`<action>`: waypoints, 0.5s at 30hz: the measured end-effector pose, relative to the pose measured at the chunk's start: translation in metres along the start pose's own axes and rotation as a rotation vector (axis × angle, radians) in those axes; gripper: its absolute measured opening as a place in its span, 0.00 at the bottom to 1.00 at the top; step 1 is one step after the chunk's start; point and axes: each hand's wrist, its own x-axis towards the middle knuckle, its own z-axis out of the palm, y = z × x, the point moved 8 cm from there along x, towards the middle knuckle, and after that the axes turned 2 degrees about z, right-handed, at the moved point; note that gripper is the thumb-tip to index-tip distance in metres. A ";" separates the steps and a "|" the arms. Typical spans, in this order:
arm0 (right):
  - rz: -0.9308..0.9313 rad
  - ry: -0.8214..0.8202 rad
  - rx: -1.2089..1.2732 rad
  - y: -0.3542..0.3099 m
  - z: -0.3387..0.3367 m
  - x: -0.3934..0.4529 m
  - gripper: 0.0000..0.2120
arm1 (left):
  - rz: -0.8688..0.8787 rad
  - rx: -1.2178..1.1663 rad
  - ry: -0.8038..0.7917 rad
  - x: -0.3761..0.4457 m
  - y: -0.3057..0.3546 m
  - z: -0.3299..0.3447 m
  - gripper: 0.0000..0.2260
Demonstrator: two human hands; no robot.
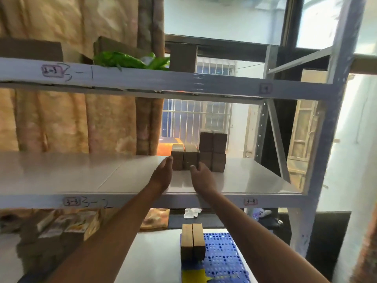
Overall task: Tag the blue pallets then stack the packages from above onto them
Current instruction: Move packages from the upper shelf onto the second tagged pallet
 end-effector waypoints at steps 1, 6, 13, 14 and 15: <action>0.037 -0.003 -0.009 0.003 0.005 0.010 0.23 | -0.023 -0.036 -0.013 0.011 -0.003 0.004 0.30; 0.165 0.042 0.072 0.015 0.024 0.056 0.36 | -0.137 -0.118 -0.039 0.068 -0.018 0.022 0.36; 0.196 0.074 -0.002 0.027 0.034 0.095 0.37 | -0.194 0.128 0.075 0.115 -0.035 0.043 0.36; 0.197 0.074 0.017 0.027 0.034 0.098 0.36 | -0.199 0.149 0.088 0.117 -0.036 0.043 0.35; 0.200 0.077 0.039 0.027 0.033 0.099 0.37 | -0.205 0.148 0.096 0.118 -0.036 0.043 0.34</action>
